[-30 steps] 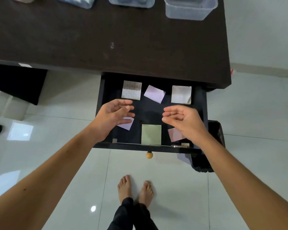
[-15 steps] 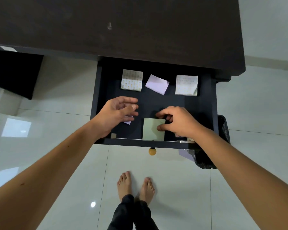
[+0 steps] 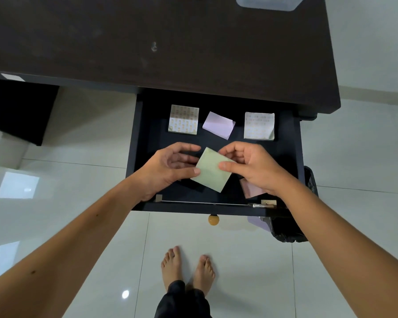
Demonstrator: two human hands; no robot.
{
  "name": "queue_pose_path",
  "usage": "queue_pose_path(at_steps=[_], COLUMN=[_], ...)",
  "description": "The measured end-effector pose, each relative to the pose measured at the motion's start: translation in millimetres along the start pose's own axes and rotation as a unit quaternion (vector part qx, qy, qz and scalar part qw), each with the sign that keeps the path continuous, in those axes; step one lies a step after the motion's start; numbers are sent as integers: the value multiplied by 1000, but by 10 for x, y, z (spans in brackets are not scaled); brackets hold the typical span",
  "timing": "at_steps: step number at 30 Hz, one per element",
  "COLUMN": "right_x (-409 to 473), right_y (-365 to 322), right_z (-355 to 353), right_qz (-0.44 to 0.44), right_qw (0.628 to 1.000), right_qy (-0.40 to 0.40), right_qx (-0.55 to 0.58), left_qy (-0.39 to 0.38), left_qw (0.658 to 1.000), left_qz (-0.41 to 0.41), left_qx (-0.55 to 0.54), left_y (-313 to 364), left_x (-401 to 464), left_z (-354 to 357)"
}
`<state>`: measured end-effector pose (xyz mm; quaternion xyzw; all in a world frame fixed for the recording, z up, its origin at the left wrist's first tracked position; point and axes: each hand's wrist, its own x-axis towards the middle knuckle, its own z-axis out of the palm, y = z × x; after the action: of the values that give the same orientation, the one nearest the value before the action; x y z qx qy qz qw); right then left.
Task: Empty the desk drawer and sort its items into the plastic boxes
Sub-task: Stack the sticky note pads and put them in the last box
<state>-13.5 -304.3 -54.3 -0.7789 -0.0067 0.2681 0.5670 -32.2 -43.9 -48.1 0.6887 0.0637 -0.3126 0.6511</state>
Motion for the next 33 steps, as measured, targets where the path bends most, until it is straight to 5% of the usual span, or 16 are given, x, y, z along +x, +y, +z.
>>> queue_pose_path(at_steps=[6, 14, 20, 28, 33], right_x=[21, 63, 98, 13, 61], right_y=[-170, 11, 172, 177, 118], right_z=[30, -247, -259, -183, -208], right_qz=[-4, -57, 21, -27, -60], right_qw=[1000, 939, 927, 928, 928], right_qy=[5, 258, 188, 154, 201], right_qx=[24, -219, -323, -339, -309], left_qy=[-46, 6, 28, 44, 44], left_qw=[997, 998, 999, 997, 997], left_qz=[-22, -22, -18, -10, -7], left_qx=[-57, -56, -43, -70, -69], left_y=[34, 26, 12, 40, 22], left_x=[-26, -9, 9, 5, 15], left_z=[16, -23, -31, -11, -20])
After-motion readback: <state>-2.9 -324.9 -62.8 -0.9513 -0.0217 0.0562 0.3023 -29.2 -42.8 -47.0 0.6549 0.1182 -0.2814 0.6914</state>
